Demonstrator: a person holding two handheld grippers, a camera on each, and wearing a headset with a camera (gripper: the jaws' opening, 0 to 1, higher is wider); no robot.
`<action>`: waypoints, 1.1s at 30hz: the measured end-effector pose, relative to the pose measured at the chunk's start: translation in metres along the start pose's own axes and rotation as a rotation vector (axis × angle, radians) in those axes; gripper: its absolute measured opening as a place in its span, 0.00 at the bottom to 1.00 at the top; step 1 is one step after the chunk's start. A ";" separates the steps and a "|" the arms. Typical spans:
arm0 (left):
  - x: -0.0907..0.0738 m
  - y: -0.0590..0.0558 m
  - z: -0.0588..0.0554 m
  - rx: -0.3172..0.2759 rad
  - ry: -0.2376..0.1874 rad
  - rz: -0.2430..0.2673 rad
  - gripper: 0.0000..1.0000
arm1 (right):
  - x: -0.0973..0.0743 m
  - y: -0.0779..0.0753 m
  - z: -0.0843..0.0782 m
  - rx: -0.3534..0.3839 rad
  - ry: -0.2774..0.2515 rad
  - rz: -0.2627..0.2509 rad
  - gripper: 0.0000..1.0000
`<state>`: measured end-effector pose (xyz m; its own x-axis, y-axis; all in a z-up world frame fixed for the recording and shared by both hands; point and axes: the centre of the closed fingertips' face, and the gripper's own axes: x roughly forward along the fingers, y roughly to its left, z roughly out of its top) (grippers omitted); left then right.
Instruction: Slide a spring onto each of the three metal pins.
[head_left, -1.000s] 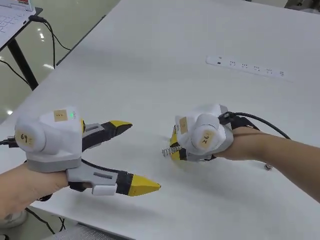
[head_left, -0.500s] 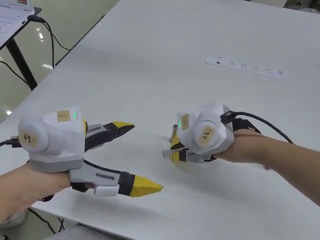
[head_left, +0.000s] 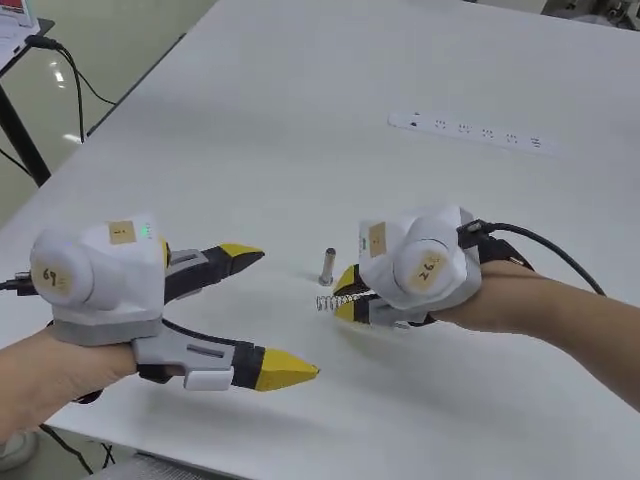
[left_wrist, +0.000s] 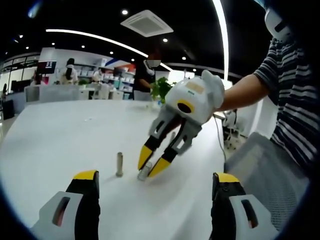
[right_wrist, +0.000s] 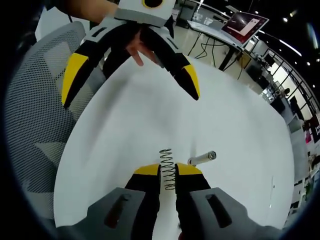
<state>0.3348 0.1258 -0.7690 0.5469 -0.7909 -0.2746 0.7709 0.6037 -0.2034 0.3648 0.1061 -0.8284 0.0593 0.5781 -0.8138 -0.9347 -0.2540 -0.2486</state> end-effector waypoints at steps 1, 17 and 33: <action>0.001 -0.001 0.001 0.001 -0.003 -0.002 0.90 | -0.001 0.000 0.000 0.001 0.000 -0.001 0.08; 0.015 -0.009 0.002 0.027 0.009 -0.043 0.89 | -0.031 0.006 -0.004 0.101 -0.009 -0.047 0.08; 0.029 -0.020 -0.002 0.040 0.036 -0.110 0.78 | -0.047 0.017 -0.018 0.226 0.006 -0.073 0.08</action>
<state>0.3347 0.0911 -0.7745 0.4465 -0.8476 -0.2868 0.8384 0.5083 -0.1968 0.3523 0.0602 -0.8040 0.1313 0.5835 -0.8014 -0.9825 -0.0311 -0.1836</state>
